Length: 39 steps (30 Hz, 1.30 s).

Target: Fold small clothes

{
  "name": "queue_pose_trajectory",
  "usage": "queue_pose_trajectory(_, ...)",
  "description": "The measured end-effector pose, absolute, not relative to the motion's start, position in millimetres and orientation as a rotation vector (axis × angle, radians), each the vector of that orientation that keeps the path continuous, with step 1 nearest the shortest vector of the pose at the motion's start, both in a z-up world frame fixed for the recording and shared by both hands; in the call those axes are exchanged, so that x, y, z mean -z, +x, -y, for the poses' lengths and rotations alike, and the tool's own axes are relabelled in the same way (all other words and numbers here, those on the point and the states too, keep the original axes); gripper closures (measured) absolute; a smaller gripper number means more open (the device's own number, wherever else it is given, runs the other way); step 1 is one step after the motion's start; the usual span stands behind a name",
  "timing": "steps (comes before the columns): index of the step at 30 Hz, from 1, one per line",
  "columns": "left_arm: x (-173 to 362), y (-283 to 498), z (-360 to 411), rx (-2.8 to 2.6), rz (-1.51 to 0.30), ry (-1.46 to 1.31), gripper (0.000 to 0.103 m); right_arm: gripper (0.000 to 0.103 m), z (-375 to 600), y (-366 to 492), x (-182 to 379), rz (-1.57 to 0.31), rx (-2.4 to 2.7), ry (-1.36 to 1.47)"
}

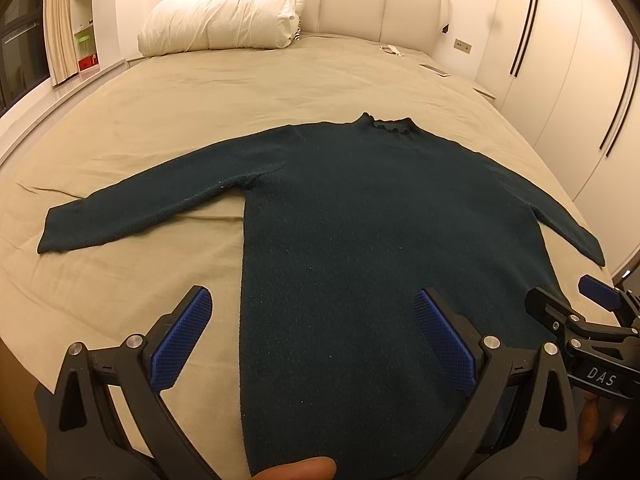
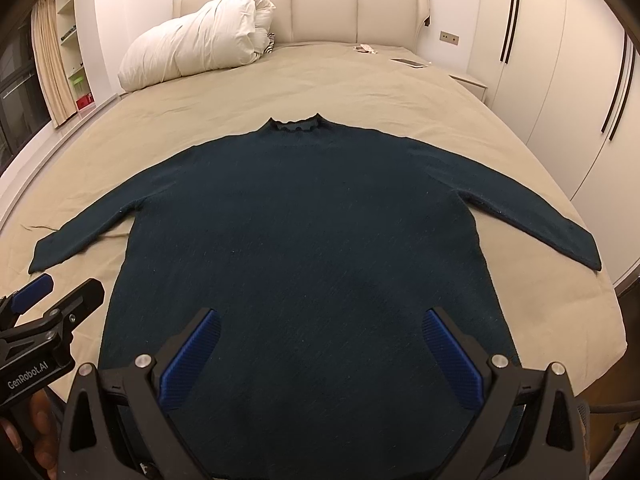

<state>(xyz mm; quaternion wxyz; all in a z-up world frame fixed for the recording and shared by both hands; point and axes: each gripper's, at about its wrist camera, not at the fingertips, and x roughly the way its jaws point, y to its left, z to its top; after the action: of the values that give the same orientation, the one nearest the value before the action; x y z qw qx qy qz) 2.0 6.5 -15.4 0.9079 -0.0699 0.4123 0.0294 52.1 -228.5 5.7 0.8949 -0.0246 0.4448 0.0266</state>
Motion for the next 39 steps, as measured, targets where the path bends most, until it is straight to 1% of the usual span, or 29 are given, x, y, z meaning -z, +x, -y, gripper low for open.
queue_pose_trajectory(39, 16.4, 1.8, -7.0, -0.062, -0.859, -0.168, 0.000, 0.000, 228.3, 52.6, -6.0, -0.926, -0.056, -0.050)
